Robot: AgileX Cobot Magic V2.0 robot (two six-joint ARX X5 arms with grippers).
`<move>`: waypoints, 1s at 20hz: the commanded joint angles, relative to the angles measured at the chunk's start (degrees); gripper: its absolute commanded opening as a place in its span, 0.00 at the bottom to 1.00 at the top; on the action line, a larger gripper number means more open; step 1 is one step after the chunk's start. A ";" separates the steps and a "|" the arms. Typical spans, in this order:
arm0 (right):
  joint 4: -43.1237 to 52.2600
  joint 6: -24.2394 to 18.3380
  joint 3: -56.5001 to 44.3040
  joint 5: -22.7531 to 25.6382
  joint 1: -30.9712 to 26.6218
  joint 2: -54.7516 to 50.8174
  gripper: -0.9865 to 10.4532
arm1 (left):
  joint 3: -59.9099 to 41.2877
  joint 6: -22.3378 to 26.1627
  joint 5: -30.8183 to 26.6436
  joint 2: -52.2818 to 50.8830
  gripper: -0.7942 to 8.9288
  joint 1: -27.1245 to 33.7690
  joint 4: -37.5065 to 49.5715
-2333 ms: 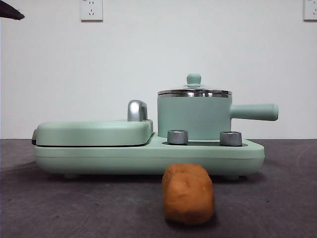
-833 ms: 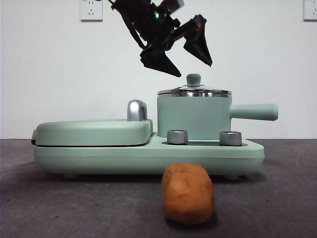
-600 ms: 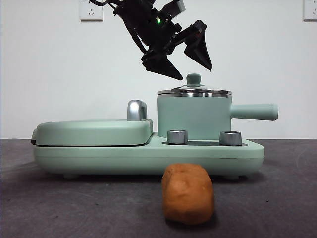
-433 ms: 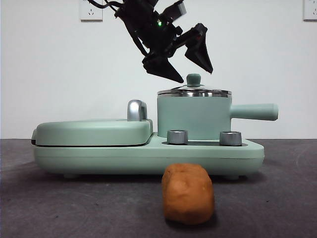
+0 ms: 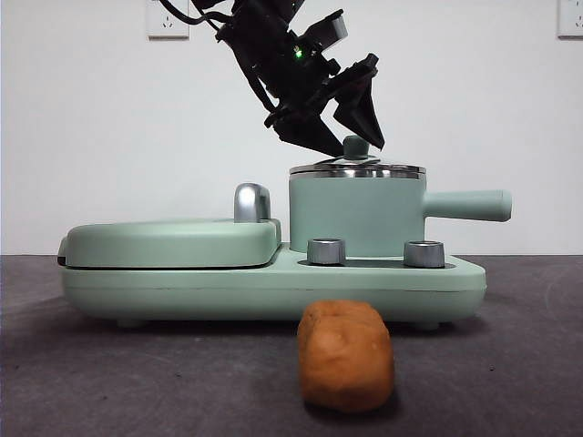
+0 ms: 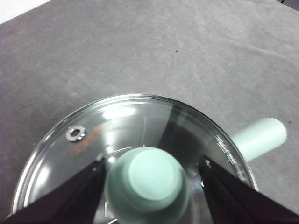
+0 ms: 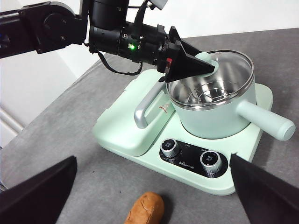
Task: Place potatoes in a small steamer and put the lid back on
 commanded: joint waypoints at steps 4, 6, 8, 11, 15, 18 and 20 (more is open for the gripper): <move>0.57 0.61 0.79 0.04 -0.07 0.33 0.54 | 1.84 1.55 -0.90 1.90 0.22 -0.50 0.77; 0.57 0.61 0.79 0.04 -0.07 0.33 0.54 | 1.84 1.55 -0.94 1.90 0.18 -0.46 0.68; 0.57 0.61 0.79 0.04 -0.07 0.33 0.54 | 1.86 1.53 -0.94 1.88 0.17 -0.46 1.11; 0.57 0.83 0.79 0.04 -0.07 0.33 0.54 | 4.61 0.83 -0.90 1.75 0.17 -0.46 -0.76; 0.55 2.08 0.79 0.26 -0.07 0.37 0.54 | 14.25 -0.09 -0.92 1.75 0.17 -0.46 -10.91; -1.16 2.01 0.81 2.71 0.00 1.22 0.54 | 21.31 -0.39 -0.90 1.05 0.17 -0.46 -20.02; -3.65 1.60 0.81 2.71 0.83 2.97 0.54 | 22.21 0.28 -0.90 -1.05 0.17 -0.46 -24.52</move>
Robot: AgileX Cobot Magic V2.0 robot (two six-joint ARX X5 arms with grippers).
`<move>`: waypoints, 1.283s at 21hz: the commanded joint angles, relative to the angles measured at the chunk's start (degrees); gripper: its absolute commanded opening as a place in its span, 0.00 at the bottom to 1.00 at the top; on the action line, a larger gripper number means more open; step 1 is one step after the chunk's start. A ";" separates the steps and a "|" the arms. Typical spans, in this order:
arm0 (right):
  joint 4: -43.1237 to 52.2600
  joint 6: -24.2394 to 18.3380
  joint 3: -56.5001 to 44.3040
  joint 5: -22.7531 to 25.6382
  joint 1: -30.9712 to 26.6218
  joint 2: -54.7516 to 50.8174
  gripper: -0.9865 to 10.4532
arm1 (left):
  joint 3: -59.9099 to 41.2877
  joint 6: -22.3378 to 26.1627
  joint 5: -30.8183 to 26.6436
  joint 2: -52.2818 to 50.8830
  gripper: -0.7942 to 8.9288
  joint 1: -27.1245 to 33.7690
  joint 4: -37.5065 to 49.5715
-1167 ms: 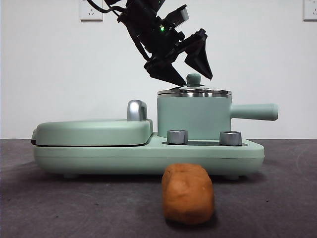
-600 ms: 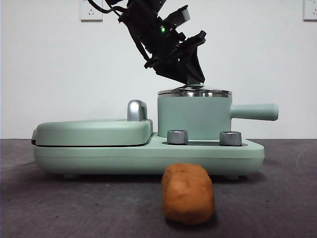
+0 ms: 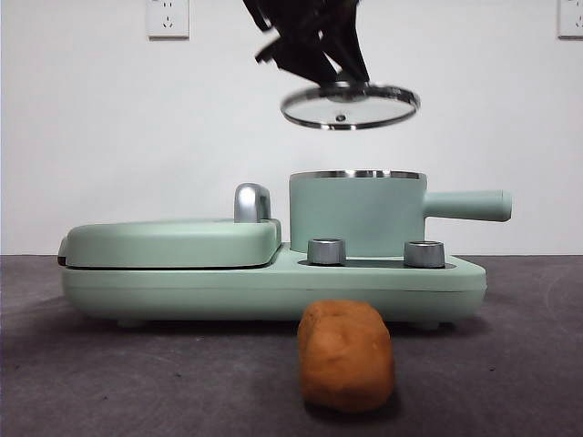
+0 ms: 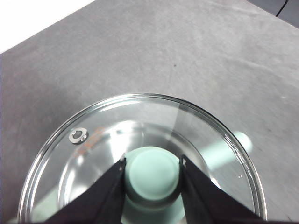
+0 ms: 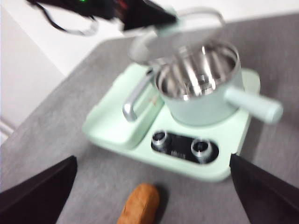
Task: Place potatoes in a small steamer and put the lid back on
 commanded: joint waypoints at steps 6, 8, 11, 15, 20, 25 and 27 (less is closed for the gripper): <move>-2.78 -0.76 0.81 5.38 11.10 9.40 0.54 | 2.08 3.21 0.20 -8.09 0.16 2.34 -12.46; -2.71 0.81 0.81 9.40 17.00 12.26 0.54 | 2.08 3.19 0.22 -9.92 0.16 3.82 -13.73; -2.54 5.20 0.81 17.29 26.86 17.16 0.54 | 2.05 3.21 0.22 -12.33 0.13 5.95 -15.65; 1.11 11.54 0.81 23.12 38.42 24.61 0.54 | 0.46 3.21 0.22 -16.00 0.11 8.63 -17.79; 7.30 17.57 0.81 27.67 47.74 34.97 0.54 | -4.79 3.02 0.22 -22.40 0.11 12.13 -19.08; 9.20 19.58 0.81 30.82 50.51 42.07 0.54 | -6.49 2.32 0.22 -25.09 0.11 13.22 -20.17; 10.21 20.02 0.81 31.56 51.12 44.85 0.54 | -7.45 2.29 0.22 -26.23 0.11 13.22 -20.57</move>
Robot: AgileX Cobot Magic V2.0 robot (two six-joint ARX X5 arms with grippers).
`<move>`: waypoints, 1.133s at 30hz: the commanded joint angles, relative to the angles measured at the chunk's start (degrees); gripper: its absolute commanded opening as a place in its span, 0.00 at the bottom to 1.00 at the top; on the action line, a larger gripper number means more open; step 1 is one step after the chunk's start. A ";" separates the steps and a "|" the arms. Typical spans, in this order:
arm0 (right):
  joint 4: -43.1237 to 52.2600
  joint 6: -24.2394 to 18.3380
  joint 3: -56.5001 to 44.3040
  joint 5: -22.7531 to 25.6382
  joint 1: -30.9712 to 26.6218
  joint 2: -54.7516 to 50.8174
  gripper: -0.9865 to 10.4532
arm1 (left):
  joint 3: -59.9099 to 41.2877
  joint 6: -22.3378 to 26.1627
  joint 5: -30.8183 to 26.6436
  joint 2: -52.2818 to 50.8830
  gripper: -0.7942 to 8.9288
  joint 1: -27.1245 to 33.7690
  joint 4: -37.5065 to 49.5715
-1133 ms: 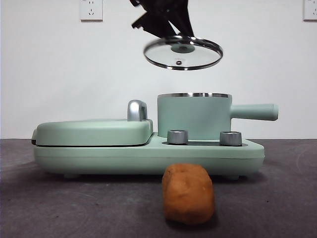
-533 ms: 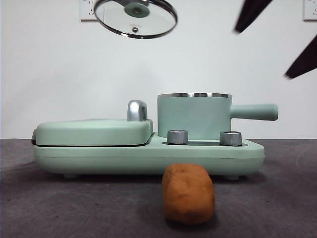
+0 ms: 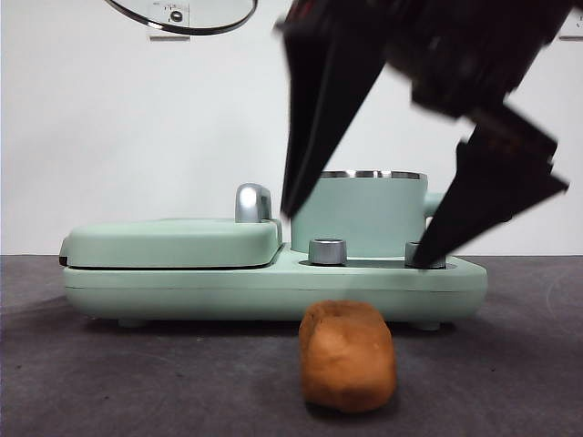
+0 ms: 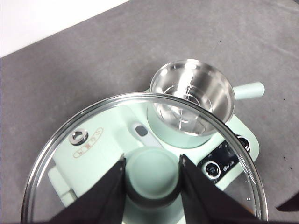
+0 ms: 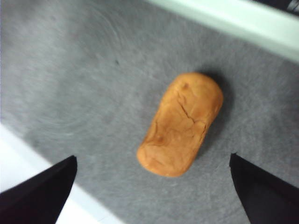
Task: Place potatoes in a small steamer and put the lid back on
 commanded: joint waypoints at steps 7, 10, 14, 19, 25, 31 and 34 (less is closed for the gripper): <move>6.45 1.64 0.81 2.25 1.36 10.05 0.54 | -2.82 -0.44 0.59 -4.61 0.11 -0.35 0.24; 7.85 1.60 0.81 4.48 1.36 12.76 0.54 | -3.41 -0.44 0.59 -5.86 0.11 -0.35 -0.44; 8.15 1.62 0.81 5.40 1.33 15.58 0.47 | -4.00 -1.14 0.59 -6.91 0.11 -0.37 -1.07; 8.17 1.62 0.81 5.14 1.36 17.16 0.31 | -4.02 -1.97 0.59 -7.96 0.11 -0.48 -2.78; 7.96 1.27 2.19 4.24 0.90 17.07 0.17 | -4.02 -1.95 0.59 -9.01 0.11 -0.46 -3.65; -0.85 -3.74 10.86 -3.15 -1.11 17.07 0.17 | -4.04 -1.42 0.59 -9.07 0.11 -0.46 -3.39; -7.93 -7.58 18.01 -4.66 -3.04 17.09 0.17 | -4.09 -1.42 0.59 -9.07 0.11 -0.46 -3.30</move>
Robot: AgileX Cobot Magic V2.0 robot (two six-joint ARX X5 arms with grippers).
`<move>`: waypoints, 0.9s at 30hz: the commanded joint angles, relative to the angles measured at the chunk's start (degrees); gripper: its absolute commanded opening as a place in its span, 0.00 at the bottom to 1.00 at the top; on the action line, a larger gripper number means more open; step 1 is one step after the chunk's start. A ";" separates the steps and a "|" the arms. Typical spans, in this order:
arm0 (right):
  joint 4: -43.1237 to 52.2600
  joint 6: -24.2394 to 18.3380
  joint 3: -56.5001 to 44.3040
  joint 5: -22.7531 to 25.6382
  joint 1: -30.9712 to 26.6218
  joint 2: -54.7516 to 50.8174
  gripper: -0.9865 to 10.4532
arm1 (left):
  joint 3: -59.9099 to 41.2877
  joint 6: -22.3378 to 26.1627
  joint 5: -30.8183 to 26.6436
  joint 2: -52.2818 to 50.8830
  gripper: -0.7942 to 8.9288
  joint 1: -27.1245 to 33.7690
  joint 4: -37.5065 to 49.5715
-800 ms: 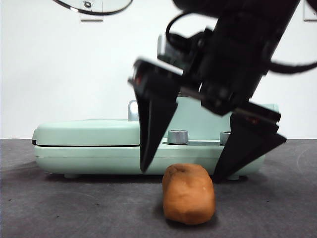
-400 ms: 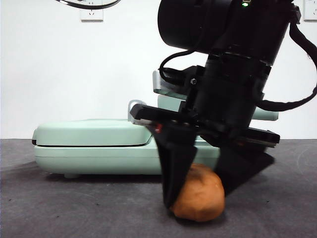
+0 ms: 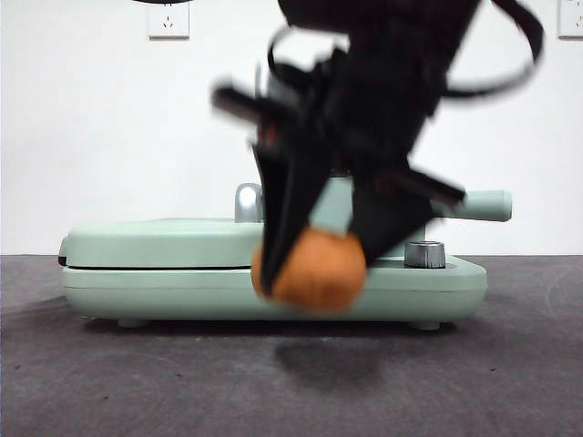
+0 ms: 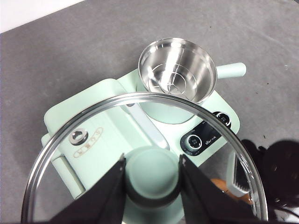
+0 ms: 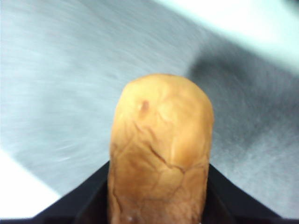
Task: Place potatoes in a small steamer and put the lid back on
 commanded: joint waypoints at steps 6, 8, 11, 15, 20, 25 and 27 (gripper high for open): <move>-15.10 -13.94 24.00 -0.87 -8.02 2.25 0.17 | 1.36 0.02 0.55 0.13 0.11 -0.31 1.36; -17.53 -15.67 29.51 -0.85 -10.62 3.98 0.17 | 1.36 0.02 0.55 0.13 0.11 -0.31 1.42; -21.57 -18.01 38.53 -0.85 -14.86 8.00 0.17 | 1.36 0.02 0.55 0.13 0.11 -0.31 1.44; -24.63 -20.87 51.19 -0.76 -21.00 16.57 0.17 | 1.36 0.02 0.55 0.13 0.11 -0.33 1.14; -24.09 -21.44 57.31 -1.14 -26.03 25.97 0.17 | 1.33 0.02 0.55 0.13 0.11 -0.33 1.05; -23.45 -23.43 57.29 -1.11 -26.47 30.80 0.17 | 1.33 0.02 0.55 0.13 0.11 -0.33 1.09; -22.97 -23.45 57.29 -1.14 -26.32 32.02 0.17 | 1.33 0.02 0.55 0.13 0.11 -0.31 1.11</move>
